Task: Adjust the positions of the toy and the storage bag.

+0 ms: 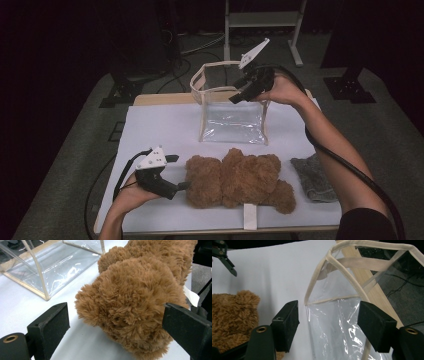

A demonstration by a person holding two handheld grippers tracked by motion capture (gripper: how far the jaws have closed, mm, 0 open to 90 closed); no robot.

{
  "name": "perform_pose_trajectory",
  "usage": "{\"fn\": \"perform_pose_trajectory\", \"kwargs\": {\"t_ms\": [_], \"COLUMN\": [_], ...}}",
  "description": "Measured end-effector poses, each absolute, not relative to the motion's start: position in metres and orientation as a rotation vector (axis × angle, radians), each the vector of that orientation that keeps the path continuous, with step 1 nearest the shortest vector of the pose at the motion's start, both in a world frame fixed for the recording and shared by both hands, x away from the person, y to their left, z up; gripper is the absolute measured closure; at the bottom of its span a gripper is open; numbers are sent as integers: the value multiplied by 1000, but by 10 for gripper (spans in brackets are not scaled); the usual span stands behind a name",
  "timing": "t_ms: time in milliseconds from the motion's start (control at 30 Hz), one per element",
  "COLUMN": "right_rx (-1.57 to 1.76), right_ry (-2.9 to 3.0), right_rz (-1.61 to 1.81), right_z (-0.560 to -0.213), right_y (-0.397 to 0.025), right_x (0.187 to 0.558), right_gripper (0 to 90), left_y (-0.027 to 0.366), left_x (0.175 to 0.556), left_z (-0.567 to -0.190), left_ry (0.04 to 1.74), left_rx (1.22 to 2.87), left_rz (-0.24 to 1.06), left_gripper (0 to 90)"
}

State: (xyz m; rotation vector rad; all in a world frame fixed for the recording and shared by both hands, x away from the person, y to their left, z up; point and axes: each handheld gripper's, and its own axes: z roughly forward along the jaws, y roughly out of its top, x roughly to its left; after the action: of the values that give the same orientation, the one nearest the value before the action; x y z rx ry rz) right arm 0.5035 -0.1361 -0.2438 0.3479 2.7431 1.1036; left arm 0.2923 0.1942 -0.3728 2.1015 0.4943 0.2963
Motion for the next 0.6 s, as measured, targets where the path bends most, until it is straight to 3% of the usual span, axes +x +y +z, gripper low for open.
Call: {"fn": "perform_pose_trajectory", "kwargs": {"t_ms": [600], "right_rx": [433], "right_ry": [2738], "right_rz": [1065], "right_z": [-252], "right_y": [-145], "right_x": [524], "right_gripper": [394], "left_y": [192], "left_x": [293], "left_z": [-373], "left_ry": [474], "left_rx": [2116], "left_rz": [280], "left_gripper": [63]}}
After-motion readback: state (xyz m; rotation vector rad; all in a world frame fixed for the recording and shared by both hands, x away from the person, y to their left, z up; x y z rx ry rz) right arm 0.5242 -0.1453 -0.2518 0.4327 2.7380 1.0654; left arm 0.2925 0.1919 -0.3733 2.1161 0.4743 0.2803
